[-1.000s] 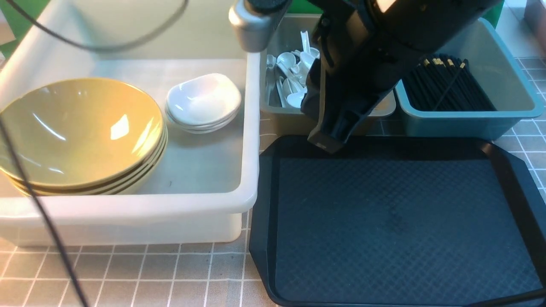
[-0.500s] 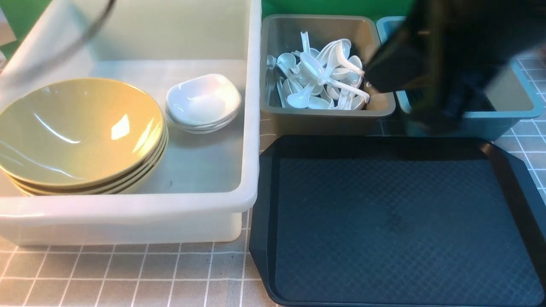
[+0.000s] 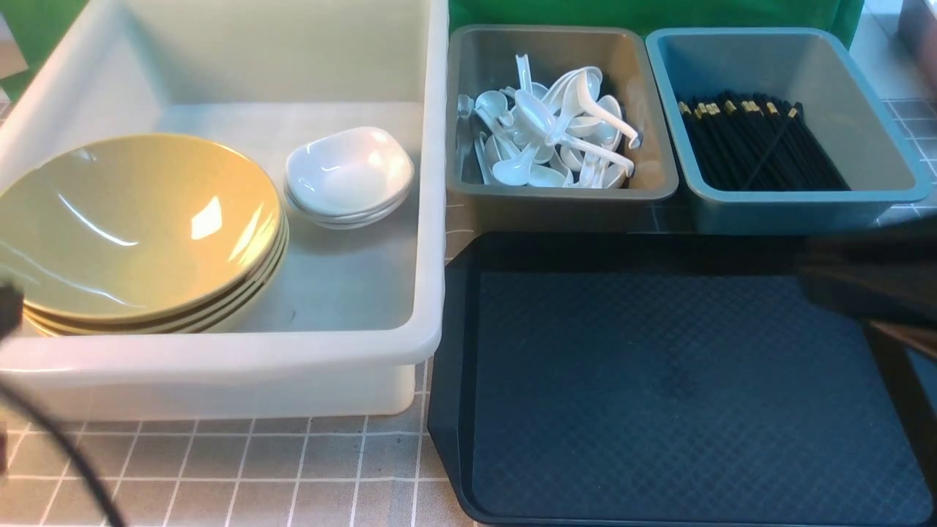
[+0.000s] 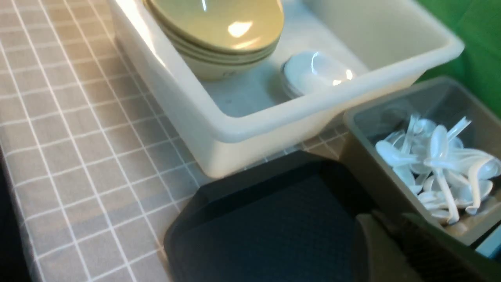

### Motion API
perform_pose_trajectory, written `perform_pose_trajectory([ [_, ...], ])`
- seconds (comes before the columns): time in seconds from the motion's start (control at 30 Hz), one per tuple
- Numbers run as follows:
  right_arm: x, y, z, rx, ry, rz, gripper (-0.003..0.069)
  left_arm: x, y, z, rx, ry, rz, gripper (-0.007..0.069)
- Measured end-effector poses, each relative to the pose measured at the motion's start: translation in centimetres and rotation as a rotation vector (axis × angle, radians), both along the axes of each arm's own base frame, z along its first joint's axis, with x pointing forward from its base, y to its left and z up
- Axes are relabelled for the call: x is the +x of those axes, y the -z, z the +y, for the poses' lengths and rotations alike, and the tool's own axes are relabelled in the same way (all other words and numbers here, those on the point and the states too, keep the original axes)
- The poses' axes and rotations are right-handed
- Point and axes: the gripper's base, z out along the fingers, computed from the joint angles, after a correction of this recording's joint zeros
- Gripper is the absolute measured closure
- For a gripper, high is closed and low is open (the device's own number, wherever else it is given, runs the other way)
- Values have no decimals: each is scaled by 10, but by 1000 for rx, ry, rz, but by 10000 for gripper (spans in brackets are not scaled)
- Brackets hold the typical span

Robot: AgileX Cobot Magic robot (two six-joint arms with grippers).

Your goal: On grey table put chopsticks spoon bowls plates into blue grey white boxes.

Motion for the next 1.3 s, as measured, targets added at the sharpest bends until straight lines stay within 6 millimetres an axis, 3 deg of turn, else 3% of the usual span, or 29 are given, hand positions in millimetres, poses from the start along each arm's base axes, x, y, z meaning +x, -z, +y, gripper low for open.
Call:
perform_pose_trajectory([
  [0.23, -21, 19, -21, 152, -5, -119, 583, -24, 27, 1, 43, -2, -82, 634],
  [1.07, -21, 23, -22, 159, -5, -122, 561, -28, 27, -1, 15, 10, -109, 634],
  [1.2, -22, 27, -23, 158, -5, -131, 593, -28, 27, -1, 16, 12, -109, 634],
  [1.23, -23, 36, -25, 152, 0, -135, 641, -28, 27, -1, 17, 12, -110, 634],
  [1.3, -23, 45, -29, 163, 26, -137, 657, -28, 27, -1, 22, 14, -110, 634],
])
